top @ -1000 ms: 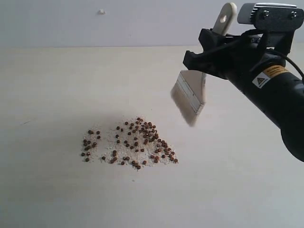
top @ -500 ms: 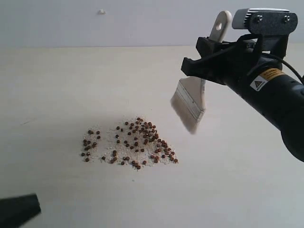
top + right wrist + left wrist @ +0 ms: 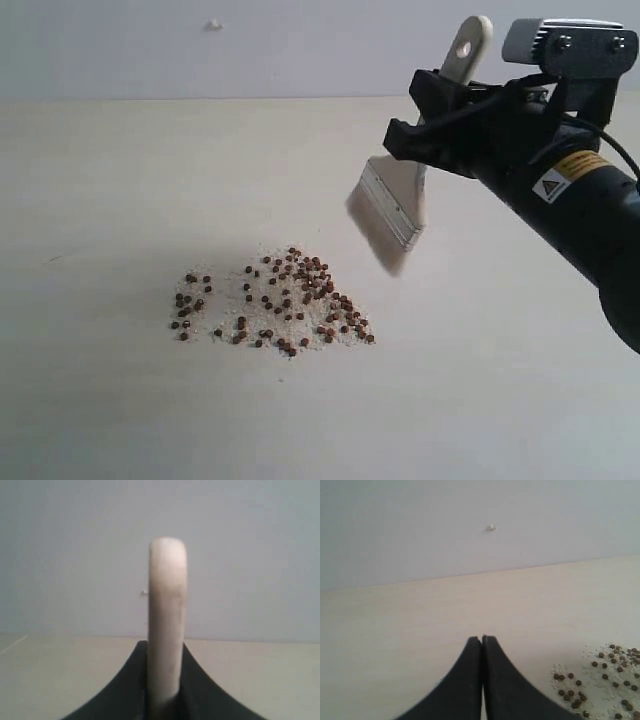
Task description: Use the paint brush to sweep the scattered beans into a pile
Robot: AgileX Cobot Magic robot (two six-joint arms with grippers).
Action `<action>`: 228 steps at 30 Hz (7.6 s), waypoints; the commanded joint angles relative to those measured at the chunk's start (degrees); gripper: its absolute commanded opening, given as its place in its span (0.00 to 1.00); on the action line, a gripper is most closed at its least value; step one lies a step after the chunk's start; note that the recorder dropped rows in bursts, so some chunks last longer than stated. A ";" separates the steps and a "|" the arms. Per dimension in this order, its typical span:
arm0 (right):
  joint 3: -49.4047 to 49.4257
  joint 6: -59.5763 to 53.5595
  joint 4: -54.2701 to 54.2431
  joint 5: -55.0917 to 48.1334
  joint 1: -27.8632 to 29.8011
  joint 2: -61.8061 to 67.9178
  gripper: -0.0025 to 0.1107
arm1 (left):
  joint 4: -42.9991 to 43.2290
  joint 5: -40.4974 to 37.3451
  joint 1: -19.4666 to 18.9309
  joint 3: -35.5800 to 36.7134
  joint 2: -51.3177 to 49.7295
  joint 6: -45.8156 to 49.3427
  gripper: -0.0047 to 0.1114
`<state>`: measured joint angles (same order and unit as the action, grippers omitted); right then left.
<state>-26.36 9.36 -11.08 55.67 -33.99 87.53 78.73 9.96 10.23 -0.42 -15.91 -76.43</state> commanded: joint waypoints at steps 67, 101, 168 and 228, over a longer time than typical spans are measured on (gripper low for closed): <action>-44.19 -24.75 -48.53 12.38 -37.32 38.56 0.02 | 0.26 0.81 -0.55 -0.09 15.91 0.28 0.04; -44.34 -52.91 -70.77 13.59 -37.32 38.46 0.02 | 0.26 0.81 -0.55 -0.09 15.91 0.28 0.04; -44.34 -45.00 -68.78 2.34 -26.56 35.03 0.02 | 0.26 0.81 -0.55 -0.09 15.91 0.28 0.04; -10.43 -6.05 -28.69 3.03 -30.03 13.74 0.02 | 0.26 0.81 -0.55 -0.09 15.91 0.28 0.04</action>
<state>-36.79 -1.08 -42.54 55.91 -64.08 99.68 78.94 10.79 9.76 -0.42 -0.37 -76.29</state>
